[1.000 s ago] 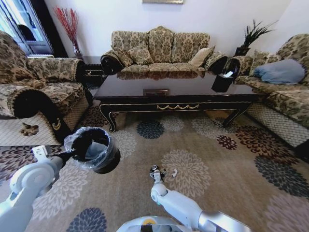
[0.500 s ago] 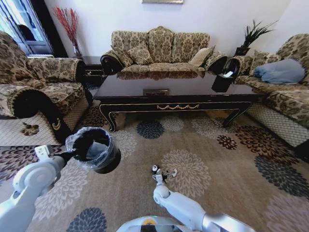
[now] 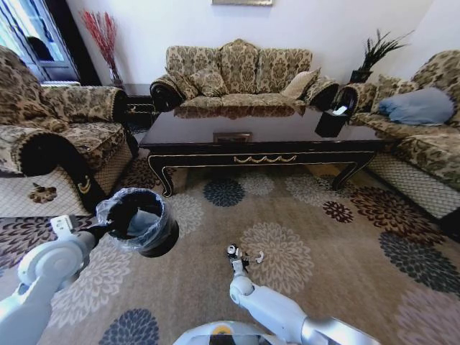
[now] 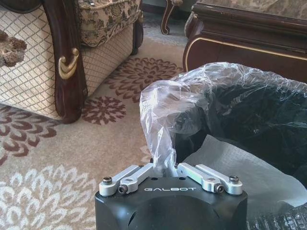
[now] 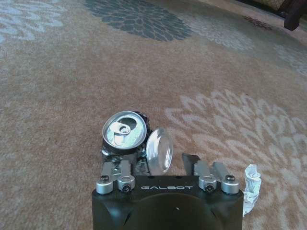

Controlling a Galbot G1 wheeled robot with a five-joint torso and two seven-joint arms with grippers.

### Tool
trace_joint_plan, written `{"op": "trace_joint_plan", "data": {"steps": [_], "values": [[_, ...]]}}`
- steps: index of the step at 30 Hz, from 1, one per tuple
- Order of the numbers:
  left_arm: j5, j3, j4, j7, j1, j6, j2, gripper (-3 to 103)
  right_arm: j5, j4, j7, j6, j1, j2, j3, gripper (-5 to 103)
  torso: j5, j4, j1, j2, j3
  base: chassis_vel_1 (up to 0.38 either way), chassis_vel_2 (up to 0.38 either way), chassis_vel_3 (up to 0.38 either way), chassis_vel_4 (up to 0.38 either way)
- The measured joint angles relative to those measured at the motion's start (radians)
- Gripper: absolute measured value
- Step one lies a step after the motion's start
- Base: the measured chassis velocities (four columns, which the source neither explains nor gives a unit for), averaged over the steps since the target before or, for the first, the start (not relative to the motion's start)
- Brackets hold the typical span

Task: Move to the front of the table and pick up the trash from the floor, then place it into the trash bin.

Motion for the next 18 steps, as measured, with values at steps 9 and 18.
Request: {"op": "trace_joint_plan", "data": {"steps": [9, 18], "values": [[0.000, -0.002, -0.005, 0.000, 0.005, -0.001, -0.003, 2, -0.016, -0.007, -0.003, 0.000, 0.000, -0.006, 0.003, 18, -0.0002, -0.0003, 0.000, 0.000, 0.000, 0.000, 0.000, 0.000, 0.000], [0.000, -0.005, -0.011, 0.000, 0.008, -0.001, -0.008, 2, -0.028, 0.046, -0.006, 0.013, -0.001, -0.023, 0.010, 14, -0.0002, -0.0002, 0.000, 0.000, 0.000, 0.000, 0.000, 0.000, 0.000]]}}
